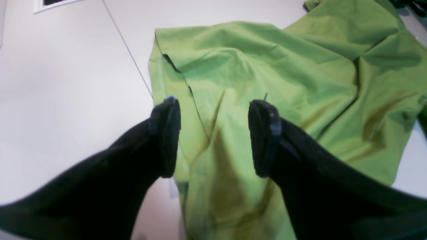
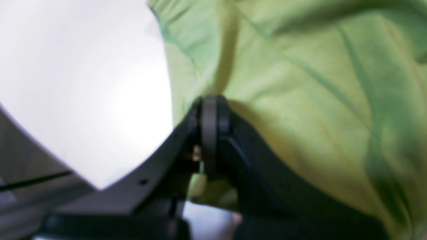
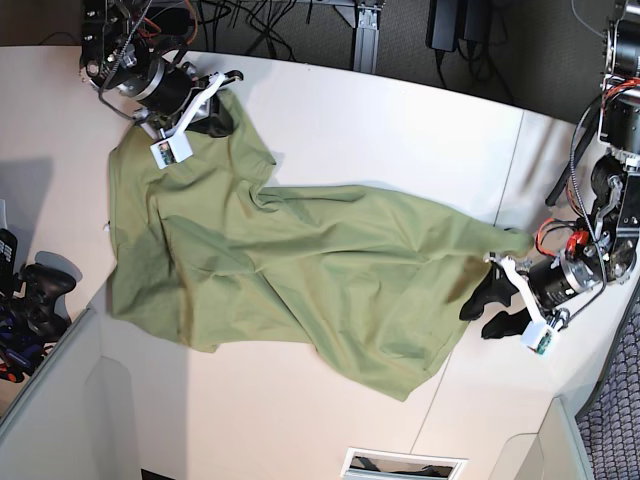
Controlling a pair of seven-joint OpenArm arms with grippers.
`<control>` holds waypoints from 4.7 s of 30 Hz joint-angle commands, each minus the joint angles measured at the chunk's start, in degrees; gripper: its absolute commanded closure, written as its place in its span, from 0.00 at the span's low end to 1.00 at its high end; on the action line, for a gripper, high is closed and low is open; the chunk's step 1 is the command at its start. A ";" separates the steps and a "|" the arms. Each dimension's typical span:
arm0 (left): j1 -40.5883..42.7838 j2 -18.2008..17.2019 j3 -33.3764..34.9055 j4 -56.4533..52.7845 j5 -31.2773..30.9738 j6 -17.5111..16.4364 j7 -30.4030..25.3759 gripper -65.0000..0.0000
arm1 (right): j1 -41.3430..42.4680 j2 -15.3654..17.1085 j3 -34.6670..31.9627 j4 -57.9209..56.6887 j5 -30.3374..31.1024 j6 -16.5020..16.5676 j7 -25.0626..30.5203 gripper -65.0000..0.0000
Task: Layout the t-shirt on the table in an organized manner, then fold the t-shirt properly
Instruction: 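Pull the shirt apart between both grippers to spread it, then drag the shirt edge away from the table center with both grippers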
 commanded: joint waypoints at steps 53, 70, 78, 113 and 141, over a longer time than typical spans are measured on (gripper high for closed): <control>11.08 1.44 0.17 1.46 -1.57 -0.34 2.78 0.45 | 25.59 2.60 6.88 -24.02 -1.11 -0.04 3.04 1.00; 20.57 -5.40 0.13 3.80 2.38 -0.34 0.24 0.45 | 20.87 3.45 4.46 -23.96 -3.37 -0.07 2.27 1.00; 27.74 -8.31 -0.04 13.53 3.30 -0.34 0.35 0.45 | 20.06 4.11 4.46 -23.93 -5.62 -0.07 2.34 1.00; 43.65 -8.26 -14.34 32.35 -12.74 -0.34 8.46 0.45 | 10.21 8.63 28.24 -7.02 11.04 -0.11 -5.07 0.58; 51.30 0.68 -21.38 32.37 -14.69 -0.34 9.09 0.45 | -8.98 -2.71 38.16 -7.04 13.00 -0.09 -3.54 0.58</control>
